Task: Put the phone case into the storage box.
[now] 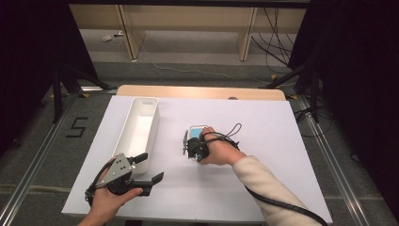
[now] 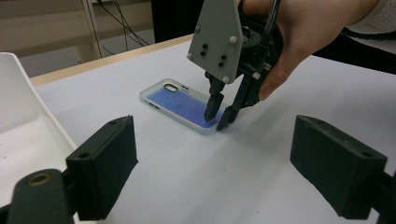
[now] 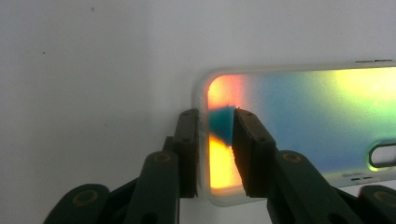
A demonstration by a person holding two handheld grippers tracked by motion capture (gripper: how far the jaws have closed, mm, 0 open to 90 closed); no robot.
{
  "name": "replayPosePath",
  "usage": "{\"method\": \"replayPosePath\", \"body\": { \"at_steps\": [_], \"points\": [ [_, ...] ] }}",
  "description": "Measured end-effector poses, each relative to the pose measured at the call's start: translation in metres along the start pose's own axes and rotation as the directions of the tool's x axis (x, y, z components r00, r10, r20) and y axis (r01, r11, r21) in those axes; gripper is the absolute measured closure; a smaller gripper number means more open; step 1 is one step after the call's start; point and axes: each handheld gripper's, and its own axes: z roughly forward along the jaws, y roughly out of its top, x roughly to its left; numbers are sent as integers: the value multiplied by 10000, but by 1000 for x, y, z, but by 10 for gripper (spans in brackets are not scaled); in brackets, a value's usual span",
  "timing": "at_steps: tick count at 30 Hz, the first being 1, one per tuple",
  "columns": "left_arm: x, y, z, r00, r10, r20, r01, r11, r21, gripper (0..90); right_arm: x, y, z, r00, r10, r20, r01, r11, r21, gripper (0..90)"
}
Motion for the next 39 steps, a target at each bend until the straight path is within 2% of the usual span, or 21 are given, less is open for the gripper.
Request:
{"method": "replayPosePath", "body": {
  "at_steps": [2,5,6,10,11,16,17,20,22,25,31,33,35,36,39],
  "points": [
    [0,0,0,10000,8,-11,-8,10000,10,139,-1,0,1,9999,-167,-35,166,9998,-102,762],
    [0,0,0,10000,13,-46,-13,10000,45,139,1,1,0,9999,51,-131,-51,10000,21,780],
    [0,0,0,10000,1,7,-1,10000,2,139,0,1,0,9999,-101,-85,101,9999,71,785],
    [0,0,0,10000,9,-7,-9,10000,9,139,1,2,0,9999,-87,-120,88,9999,72,808],
    [0,0,0,10000,9,-43,-9,10000,47,139,0,1,1,9995,-294,-124,293,9996,-38,813],
    [0,0,0,10000,1,-36,-1,10000,48,139,2,2,0,9997,-221,-124,221,9998,4,837],
    [0,0,0,10000,-4,-37,4,10000,45,139,2,3,0,9994,-353,-48,352,9992,-170,854],
    [0,0,0,10000,-2,-38,3,10000,46,139,2,3,0,9990,-392,-202,389,9992,-121,863],
    [-1,0,0,10000,-3,-36,3,10000,55,139,1,2,1,9979,-647,10,647,9977,-199,865],
    [0,0,0,10000,9,-47,-8,10000,61,140,3,2,0,9992,-390,-57,390,9992,-21,870],
    [0,0,0,10000,12,-48,-11,10000,61,141,4,1,0,9990,-446,-76,445,9990,-83,876],
    [0,0,0,10000,11,-49,-10,10000,60,141,2,1,1,9970,-774,50,775,9966,-270,878],
    [0,0,0,10000,10,-47,-10,10000,65,141,4,1,0,9980,-632,9,632,9978,-215,878],
    [0,0,0,10000,17,-45,-17,10000,71,141,7,1,-1,9996,-269,-34,269,9996,-20,879],
    [0,0,0,10000,16,-58,-16,10000,74,142,8,1,-1,9995,-300,84,300,9995,-38,880]
  ]
}}
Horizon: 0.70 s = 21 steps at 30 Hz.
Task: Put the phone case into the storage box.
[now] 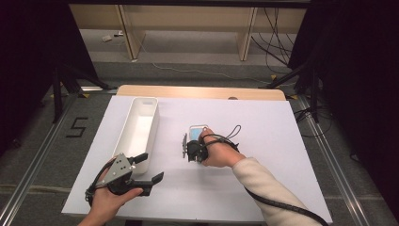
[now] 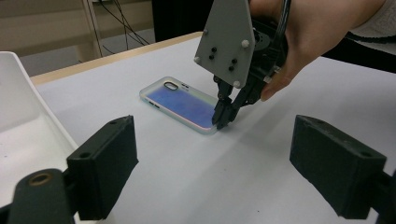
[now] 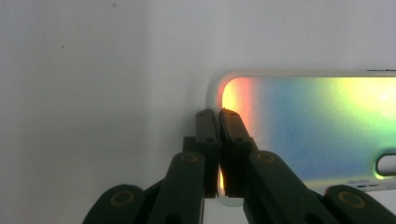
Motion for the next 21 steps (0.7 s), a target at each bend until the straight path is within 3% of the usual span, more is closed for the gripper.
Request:
{"method": "replayPosePath", "body": {
  "at_steps": [1,3,4,6,9,10,11,13,14,15,21],
  "points": [
    [0,0,0,10000,5,-1,-5,10000,3,143,-2,0,1,9994,-322,115,325,9993,-210,881],
    [0,0,0,10000,6,0,-6,10000,7,143,0,-1,1,9993,-306,192,310,9993,-212,882],
    [0,0,0,10000,9,-3,-9,10000,14,143,2,-1,0,10000,-48,79,48,9999,-96,882],
    [0,0,0,10000,13,-5,-13,10000,13,143,0,-2,1,9991,-366,189,373,9988,-333,883],
    [0,0,0,10000,14,-7,-14,10000,14,143,2,-3,0,9992,-330,209,336,9991,-273,885],
    [0,0,0,10000,10,-5,-10,10000,13,144,1,-3,1,9975,-636,293,652,9963,-552,886],
    [0,0,0,10000,8,-5,-8,10000,8,143,3,-2,0,9987,-405,301,420,9978,-513,886],
    [0,0,0,10000,8,-7,-8,10000,10,143,4,-3,-1,9983,-433,378,456,9970,-619,887],
    [0,0,0,10000,18,-10,-18,10000,10,143,6,-4,-2,9994,-145,311,159,9988,-471,887],
    [0,0,0,10000,19,-12,-19,10000,10,143,4,-4,-2,9974,-485,527,525,9956,-775,888],
    [0,0,0,10000,8,-15,-8,10000,11,144,7,-8,-7,9948,-499,882,606,9906,-1224,889]
  ]
}}
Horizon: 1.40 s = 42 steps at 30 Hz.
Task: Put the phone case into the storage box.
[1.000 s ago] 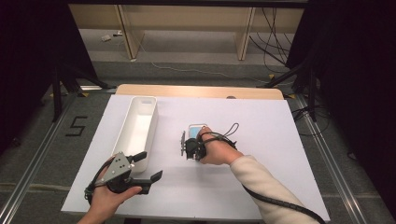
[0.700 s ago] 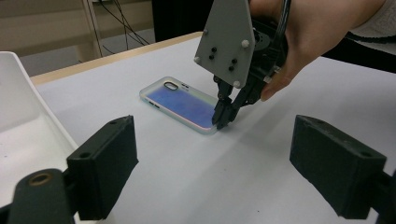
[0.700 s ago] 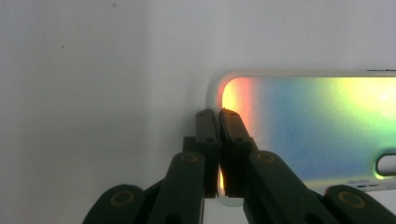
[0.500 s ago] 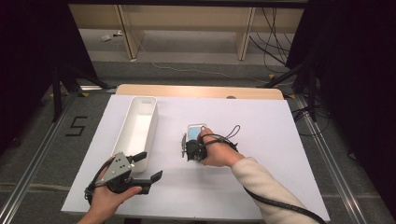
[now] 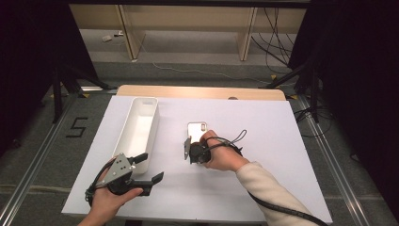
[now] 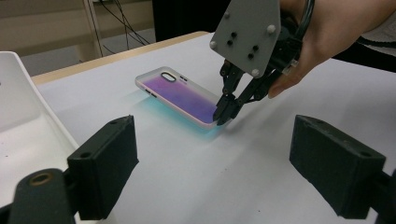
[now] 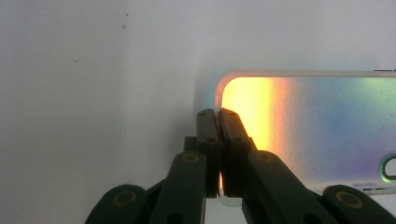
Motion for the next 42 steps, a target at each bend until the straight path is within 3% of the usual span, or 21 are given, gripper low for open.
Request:
{"method": "replayPosePath", "body": {
  "at_steps": [4,5,7,10,23,25,31,42],
  "points": [
    [0,0,0,10000,9,-13,-9,10000,16,144,3,-4,-5,9999,14,144,-8,9992,-404,889],
    [0,0,0,10000,11,-15,-11,10000,12,144,5,-4,-6,9995,220,214,-210,9988,-452,889],
    [0,0,0,10000,10,-20,-10,10000,18,144,5,-7,-7,9996,19,274,-1,9978,-664,889],
    [-1,0,0,10000,-2,-14,2,10000,28,145,11,-9,-9,9987,433,286,-403,9942,-997,890],
    [-1,0,1,10000,-15,-44,15,10000,35,146,25,-16,-24,9966,401,718,-260,9819,-1877,890],
    [-1,0,1,10000,-6,-49,6,10000,38,146,28,-16,-27,9966,539,617,-412,9807,-1910,890],
    [-1,0,1,10000,-19,-62,19,10000,39,146,35,-18,-33,9959,263,861,-80,9785,-2060,890],
    [0,0,1,10000,4,-92,-3,10000,32,146,47,-23,-42,9960,344,829,-140,9719,-2351,890]
  ]
}}
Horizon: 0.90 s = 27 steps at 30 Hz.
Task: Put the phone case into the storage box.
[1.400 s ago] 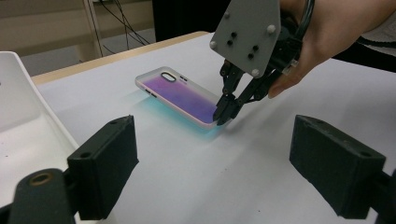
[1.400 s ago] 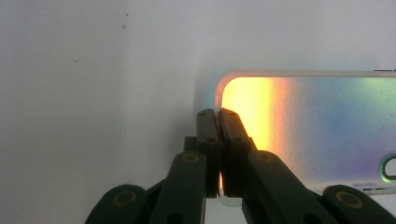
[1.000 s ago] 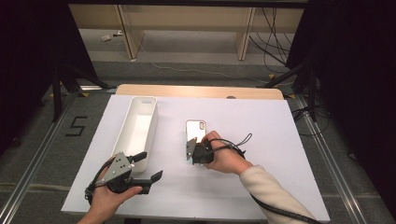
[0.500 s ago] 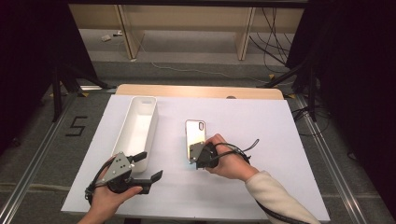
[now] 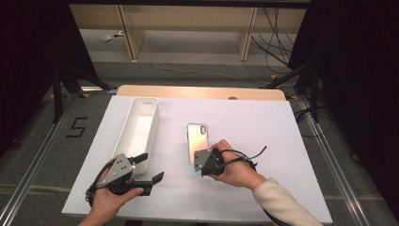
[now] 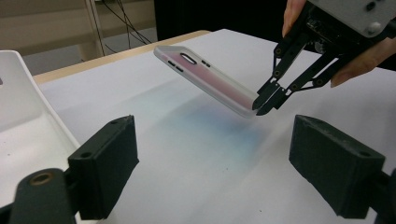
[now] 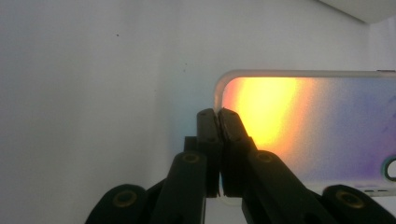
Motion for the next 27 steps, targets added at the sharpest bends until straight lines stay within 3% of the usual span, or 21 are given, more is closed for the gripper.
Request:
{"method": "replayPosePath", "body": {
  "at_steps": [3,4,5,8,9,11,12,19,21,23,27],
  "points": [
    [0,0,0,10000,-18,11,18,10000,3,146,4,0,-3,9996,220,148,-221,9998,17,890],
    [0,0,0,10000,-28,5,28,10000,-2,146,3,-1,-3,9998,-73,208,76,9999,-139,890],
    [0,0,0,10000,-10,0,10,10000,-2,147,5,0,-5,9998,134,142,-133,9999,-64,890],
    [0,0,0,10000,14,13,-14,10000,3,147,9,1,-8,9996,104,244,-100,9999,-126,890],
    [1,0,1,10000,0,39,0,10000,-16,148,8,1,-9,9993,-166,324,173,9997,-198,890],
    [0,0,1,10000,7,-16,-7,10000,51,148,11,1,-12,9996,143,252,-140,9998,-140,890],
    [0,0,1,10000,-3,-15,3,10000,50,149,12,1,-12,9995,-32,323,37,9999,-151,890],
    [-2,7,6,9997,-250,34,250,9996,-138,157,18,1,-16,9992,-17,392,22,9999,-134,890],
    [-3,12,8,9998,-192,-46,191,9998,-111,161,17,0,-16,9981,-336,520,349,9991,-246,890],
    [-4,16,11,9996,-283,-33,282,9994,-186,164,20,1,-18,9992,28,407,-22,9999,-139,891],
    [-3,26,19,9995,-283,-115,280,9994,-207,171,24,2,-20,9990,167,411,-161,9997,-162,890]
  ]
}}
